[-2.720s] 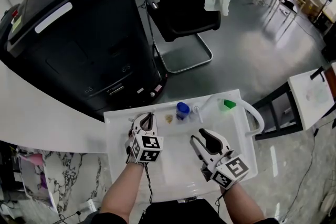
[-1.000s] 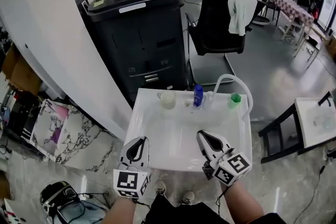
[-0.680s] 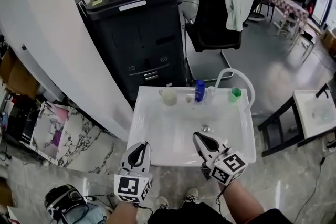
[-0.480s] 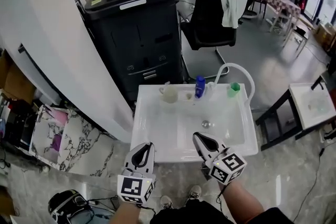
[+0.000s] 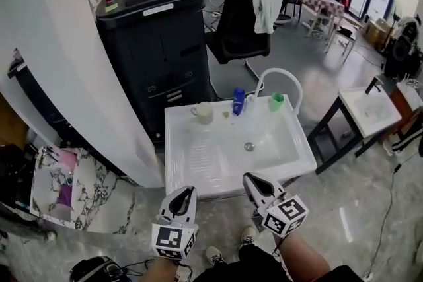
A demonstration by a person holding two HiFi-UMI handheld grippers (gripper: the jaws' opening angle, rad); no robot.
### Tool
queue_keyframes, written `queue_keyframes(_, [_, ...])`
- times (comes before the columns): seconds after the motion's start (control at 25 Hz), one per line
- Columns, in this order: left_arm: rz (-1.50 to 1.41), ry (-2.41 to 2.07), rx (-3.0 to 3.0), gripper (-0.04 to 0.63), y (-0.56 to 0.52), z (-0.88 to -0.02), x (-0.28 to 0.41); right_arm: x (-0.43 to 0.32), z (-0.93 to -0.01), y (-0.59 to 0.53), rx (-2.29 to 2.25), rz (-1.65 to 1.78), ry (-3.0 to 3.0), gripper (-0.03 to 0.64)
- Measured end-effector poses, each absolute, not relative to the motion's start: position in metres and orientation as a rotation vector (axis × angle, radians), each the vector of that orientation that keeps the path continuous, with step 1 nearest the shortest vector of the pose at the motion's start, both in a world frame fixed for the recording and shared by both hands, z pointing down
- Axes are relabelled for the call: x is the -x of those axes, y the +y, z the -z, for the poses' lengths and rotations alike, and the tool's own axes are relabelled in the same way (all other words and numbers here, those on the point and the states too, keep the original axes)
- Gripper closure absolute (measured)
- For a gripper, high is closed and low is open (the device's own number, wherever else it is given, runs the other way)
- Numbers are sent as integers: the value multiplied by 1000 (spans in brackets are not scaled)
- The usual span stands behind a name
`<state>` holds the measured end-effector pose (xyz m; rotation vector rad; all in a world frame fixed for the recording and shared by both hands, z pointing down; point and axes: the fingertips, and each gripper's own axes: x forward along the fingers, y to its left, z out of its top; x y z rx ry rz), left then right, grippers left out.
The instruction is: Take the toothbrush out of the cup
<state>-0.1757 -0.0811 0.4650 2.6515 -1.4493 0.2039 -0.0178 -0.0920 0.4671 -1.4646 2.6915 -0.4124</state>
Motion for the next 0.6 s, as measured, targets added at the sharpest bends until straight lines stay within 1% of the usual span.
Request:
queue_keyframes(0.28, [-184, -1382, -2682, 568, -44, -464, 173, 14, -463, -46, 1543, 381, 2672, 600])
queue_keyframes(0.6, [-159, -1424, -2676, 568, -14, -456, 162, 5, -450, -20, 1498, 328, 2701, 600])
